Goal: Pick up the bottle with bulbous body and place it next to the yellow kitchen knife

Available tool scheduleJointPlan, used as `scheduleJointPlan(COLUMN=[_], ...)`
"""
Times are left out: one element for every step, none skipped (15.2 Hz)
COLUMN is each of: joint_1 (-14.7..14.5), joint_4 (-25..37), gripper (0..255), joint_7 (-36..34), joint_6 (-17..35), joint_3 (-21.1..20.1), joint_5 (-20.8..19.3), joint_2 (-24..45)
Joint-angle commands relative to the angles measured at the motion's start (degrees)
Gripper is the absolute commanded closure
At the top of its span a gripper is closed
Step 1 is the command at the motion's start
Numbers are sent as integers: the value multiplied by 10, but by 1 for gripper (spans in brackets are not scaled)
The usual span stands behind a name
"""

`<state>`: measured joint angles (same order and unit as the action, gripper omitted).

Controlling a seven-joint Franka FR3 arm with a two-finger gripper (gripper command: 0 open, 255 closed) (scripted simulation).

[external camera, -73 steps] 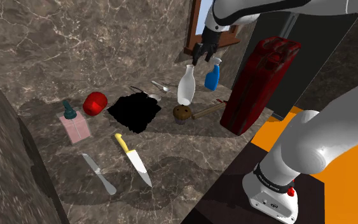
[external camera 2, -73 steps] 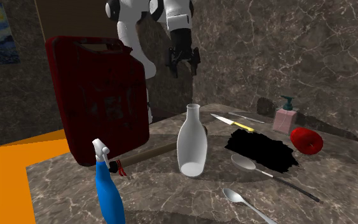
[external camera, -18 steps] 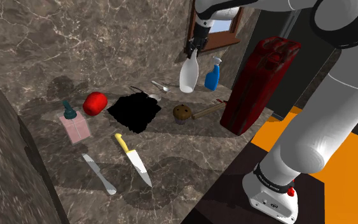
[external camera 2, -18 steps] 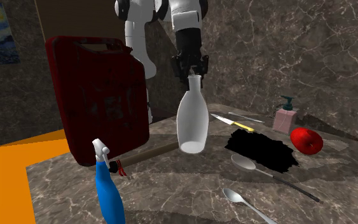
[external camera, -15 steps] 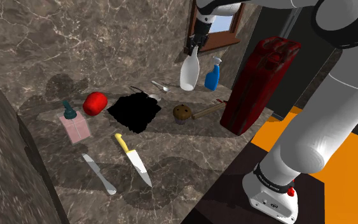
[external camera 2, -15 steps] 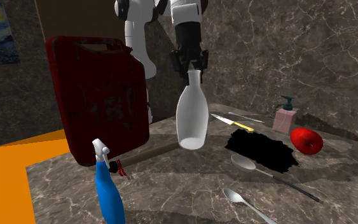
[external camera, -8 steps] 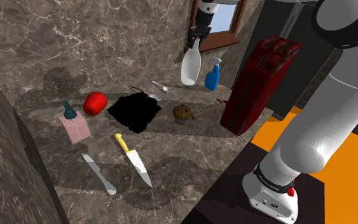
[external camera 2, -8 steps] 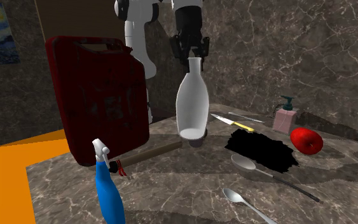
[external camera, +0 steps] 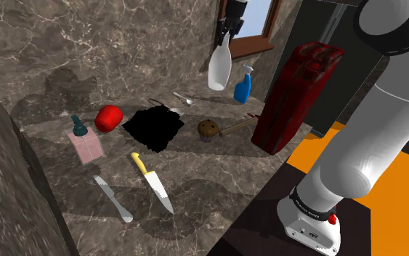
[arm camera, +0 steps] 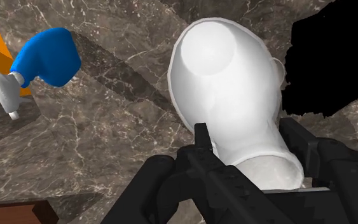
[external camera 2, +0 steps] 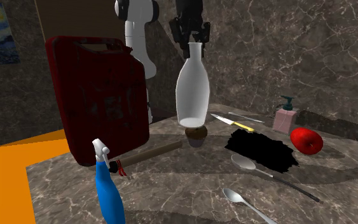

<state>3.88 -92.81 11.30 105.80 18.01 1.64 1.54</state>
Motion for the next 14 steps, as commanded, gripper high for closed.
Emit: scheduleJointPlan(joint_1=[1, 2, 2, 2, 3, 3, 4, 4, 5, 6, 6, 7, 8, 9], joint_4=[22, 32, 42, 53, 64, 75, 86, 98, 110, 122, 135, 148, 161, 175], gripper=[255, 255, 255, 255, 255, 255, 255, 255, 255, 255, 255, 255, 255, 255], joint_7=[2, 2, 3, 3, 3, 4, 4, 5, 5, 6, 6, 7, 7, 8], joint_6=[-18, -26, -34, -43, -51, -60, -68, -77, -86, -95, -104, -114, -123, -133], joint_3=[1, 1, 2, 2, 2, 2, 3, 3, 4, 4, 4, 5, 5, 6], joint_5=[2, 2, 3, 4, 5, 6, 7, 8, 9, 10, 12, 13, 15, 16], joint_2=[5, 6, 9, 11, 13, 16, 19, 22, 25, 28, 32, 36, 40, 45])
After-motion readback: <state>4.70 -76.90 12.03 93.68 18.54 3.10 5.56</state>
